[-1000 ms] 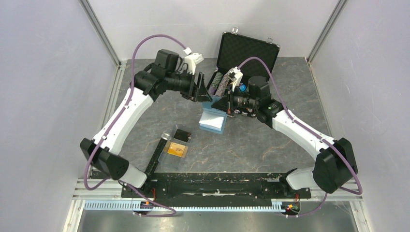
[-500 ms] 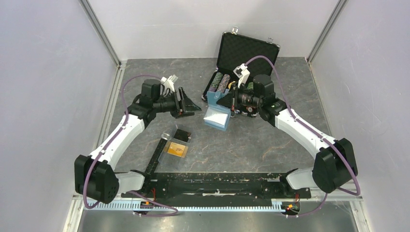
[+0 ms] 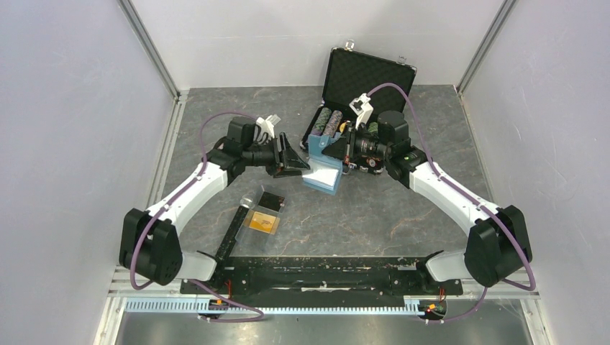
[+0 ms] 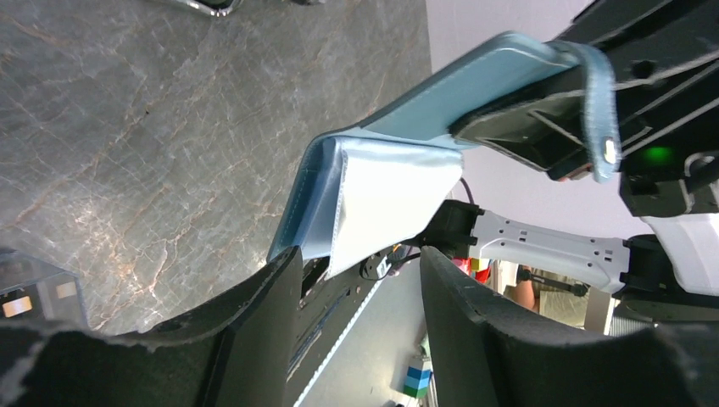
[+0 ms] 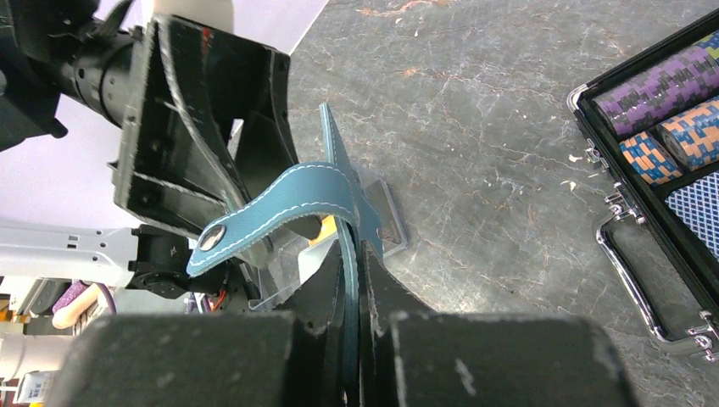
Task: Put the credit cards into the card holder
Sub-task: Open the card holder.
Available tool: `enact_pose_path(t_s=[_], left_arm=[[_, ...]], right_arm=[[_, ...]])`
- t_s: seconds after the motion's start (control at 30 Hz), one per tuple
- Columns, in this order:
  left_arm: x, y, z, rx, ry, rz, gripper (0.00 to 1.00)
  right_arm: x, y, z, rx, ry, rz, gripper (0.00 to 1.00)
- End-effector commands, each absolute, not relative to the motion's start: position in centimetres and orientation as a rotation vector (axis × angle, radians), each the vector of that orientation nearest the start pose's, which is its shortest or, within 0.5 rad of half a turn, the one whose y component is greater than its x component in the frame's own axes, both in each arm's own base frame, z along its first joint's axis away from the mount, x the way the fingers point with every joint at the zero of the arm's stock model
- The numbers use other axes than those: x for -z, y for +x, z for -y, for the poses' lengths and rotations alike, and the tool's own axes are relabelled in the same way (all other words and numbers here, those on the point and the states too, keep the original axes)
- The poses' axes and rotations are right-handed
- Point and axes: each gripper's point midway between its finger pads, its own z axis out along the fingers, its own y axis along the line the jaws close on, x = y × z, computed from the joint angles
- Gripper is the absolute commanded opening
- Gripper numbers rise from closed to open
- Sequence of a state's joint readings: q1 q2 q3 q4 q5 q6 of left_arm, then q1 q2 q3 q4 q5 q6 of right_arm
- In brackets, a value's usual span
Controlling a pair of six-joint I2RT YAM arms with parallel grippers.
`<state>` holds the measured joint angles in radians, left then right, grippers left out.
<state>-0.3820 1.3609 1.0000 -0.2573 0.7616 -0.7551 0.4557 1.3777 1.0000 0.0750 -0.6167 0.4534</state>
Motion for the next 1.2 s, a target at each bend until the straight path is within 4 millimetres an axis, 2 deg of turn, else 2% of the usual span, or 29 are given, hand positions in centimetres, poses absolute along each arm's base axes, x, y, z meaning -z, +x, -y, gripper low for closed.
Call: enact_pose_path(t_s=[0.0,0.13,0.23,0.47,0.7,0.93,1.03,1.17], left_arm=[[-22.6,26.7,27.3,1.443,0.164,-2.340,0.57],[-23.6,26.6,27.8,1.468,0.195,-2.306,0.47],[-24.4,26.6,28.2,1.511,0.201,-2.266,0.46],[-27.0,27.2,29.1,1.643,0.168,-2.109,0.59],[-29.3,27.8,29.8,1.729,0.172,-1.996,0.65],[-31.0,27.3,29.7,1.750,0.236,-1.904,0.67],[-31.7,27.3,29.7,1.756,0.251,-1.866,0.61],[-31.1,27.1,29.9,1.764,0.287,-1.883,0.48]], right_arm=[[-26.0,31.2,-28.5,-1.212,-0.468,-1.872,0.00],[-25.5,31.0,-28.4,-1.213,-0.468,-1.887,0.00],[-25.3,30.8,-28.4,-1.217,-0.472,-1.892,0.00],[-25.7,30.6,-28.4,-1.266,-0.424,-1.919,0.00],[-25.6,30.1,-28.9,-1.358,-0.349,-1.971,0.00],[-26.7,30.2,-28.7,-1.430,-0.231,-1.986,0.00],[-27.0,30.1,-28.8,-1.454,-0.211,-1.987,0.00],[-27.5,30.1,-28.9,-1.488,-0.192,-1.982,0.00]])
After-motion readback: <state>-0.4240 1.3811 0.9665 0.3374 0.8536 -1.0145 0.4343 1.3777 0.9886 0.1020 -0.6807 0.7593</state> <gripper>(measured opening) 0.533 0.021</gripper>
